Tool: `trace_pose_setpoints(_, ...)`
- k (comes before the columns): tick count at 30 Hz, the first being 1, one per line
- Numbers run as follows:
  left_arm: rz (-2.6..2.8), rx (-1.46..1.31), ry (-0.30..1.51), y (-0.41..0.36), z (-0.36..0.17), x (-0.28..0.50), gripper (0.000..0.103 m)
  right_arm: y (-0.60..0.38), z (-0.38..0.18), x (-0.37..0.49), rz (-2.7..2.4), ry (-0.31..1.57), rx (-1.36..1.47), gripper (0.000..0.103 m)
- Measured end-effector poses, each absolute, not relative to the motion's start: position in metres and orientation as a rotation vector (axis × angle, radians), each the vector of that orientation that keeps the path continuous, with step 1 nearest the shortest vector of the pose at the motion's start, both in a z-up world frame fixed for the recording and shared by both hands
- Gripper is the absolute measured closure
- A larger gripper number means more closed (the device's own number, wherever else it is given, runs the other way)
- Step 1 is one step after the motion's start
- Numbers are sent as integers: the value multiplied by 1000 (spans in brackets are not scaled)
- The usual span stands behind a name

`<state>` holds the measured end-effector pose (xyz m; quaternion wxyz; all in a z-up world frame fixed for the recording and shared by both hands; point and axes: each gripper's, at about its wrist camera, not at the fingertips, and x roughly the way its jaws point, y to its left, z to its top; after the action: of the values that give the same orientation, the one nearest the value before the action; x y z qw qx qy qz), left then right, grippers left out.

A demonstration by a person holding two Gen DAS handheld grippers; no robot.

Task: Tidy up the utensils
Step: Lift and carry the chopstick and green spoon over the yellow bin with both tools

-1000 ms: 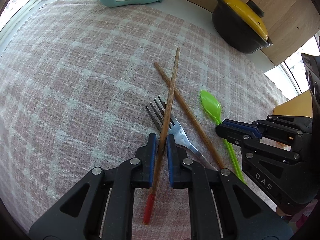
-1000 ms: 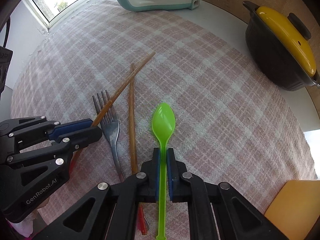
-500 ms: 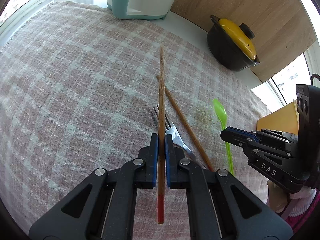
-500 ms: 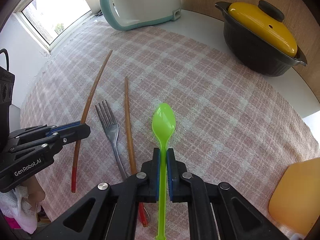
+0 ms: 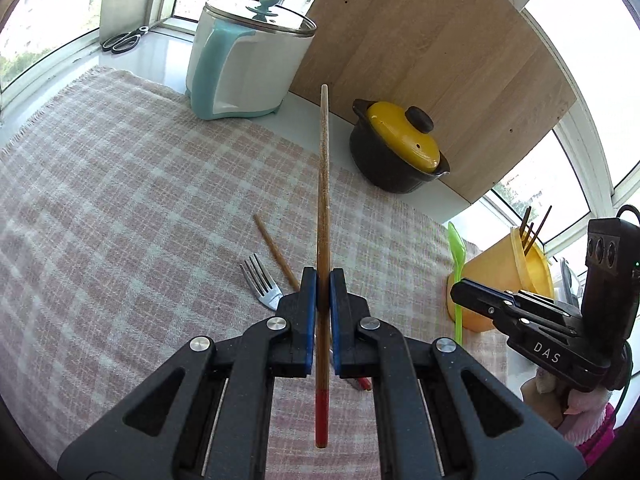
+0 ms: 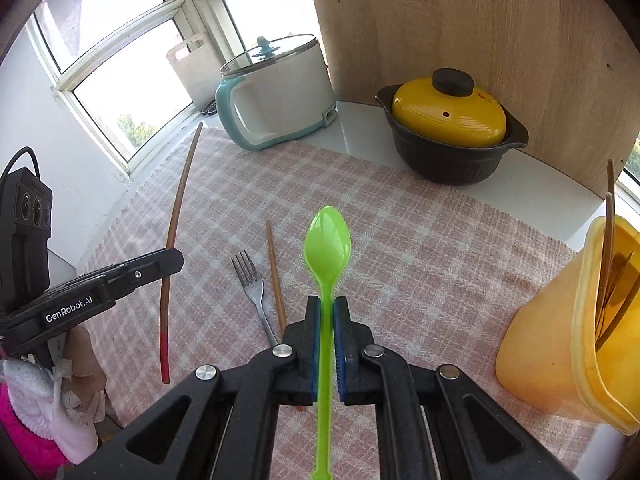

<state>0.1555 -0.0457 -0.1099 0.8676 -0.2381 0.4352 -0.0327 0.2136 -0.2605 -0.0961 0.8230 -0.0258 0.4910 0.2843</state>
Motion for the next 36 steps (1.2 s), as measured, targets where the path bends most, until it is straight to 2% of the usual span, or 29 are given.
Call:
trace_pose_setpoints(18, -265, -470, 747, -139, -34, 183, 99, -361, 3, 187, 483, 802, 60, 100)
trace_pose_setpoints(36, -362, -419, 706, -240, -15, 229, 99, -455, 19, 216, 311, 742, 99, 100)
